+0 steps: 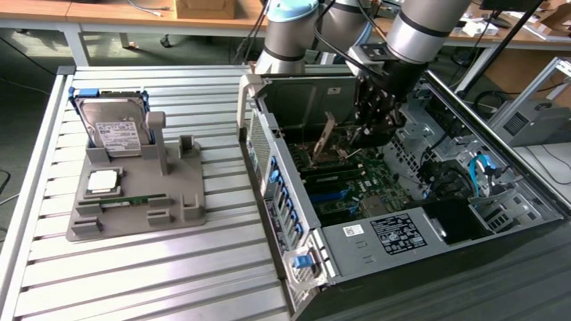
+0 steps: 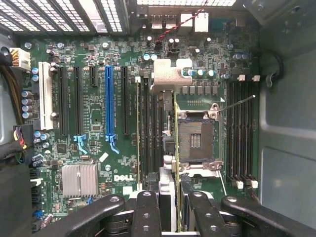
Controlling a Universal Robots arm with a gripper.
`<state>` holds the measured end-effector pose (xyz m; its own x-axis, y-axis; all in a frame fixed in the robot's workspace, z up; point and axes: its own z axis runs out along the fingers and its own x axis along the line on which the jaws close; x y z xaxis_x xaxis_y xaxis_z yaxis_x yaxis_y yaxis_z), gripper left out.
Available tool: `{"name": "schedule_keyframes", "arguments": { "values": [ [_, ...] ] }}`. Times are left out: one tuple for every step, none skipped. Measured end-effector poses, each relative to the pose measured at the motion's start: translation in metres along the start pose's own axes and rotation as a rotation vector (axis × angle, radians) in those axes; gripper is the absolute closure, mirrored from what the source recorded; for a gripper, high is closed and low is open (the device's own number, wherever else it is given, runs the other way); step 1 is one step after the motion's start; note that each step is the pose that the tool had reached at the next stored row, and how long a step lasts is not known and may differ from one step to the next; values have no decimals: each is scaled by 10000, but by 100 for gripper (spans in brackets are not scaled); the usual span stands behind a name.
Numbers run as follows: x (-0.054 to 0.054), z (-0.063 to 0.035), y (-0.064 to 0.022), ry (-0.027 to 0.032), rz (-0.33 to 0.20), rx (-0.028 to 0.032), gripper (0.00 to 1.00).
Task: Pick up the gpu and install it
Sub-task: 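Insert the gpu into the slot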
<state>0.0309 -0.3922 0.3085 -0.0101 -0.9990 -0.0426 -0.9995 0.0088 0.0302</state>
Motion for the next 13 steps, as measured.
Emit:
{"name": "schedule_keyframes", "arguments": {
  "values": [
    [3,0,0,-1,0,0,73],
    [10,1,0,-1,0,0,73],
    [13,1,0,-1,0,0,73],
    [16,1,0,-1,0,1,73],
    [19,1,0,-1,0,0,73],
    [22,1,0,-1,0,0,73],
    [27,1,0,-1,0,0,73],
    [30,1,0,0,0,0,73],
    [34,1,0,0,0,0,73],
    [37,2,0,-1,0,1,73],
    [40,2,0,-1,0,0,73],
    [43,2,0,-1,0,1,73],
    [46,2,0,0,1,0,73]
  ]
}}
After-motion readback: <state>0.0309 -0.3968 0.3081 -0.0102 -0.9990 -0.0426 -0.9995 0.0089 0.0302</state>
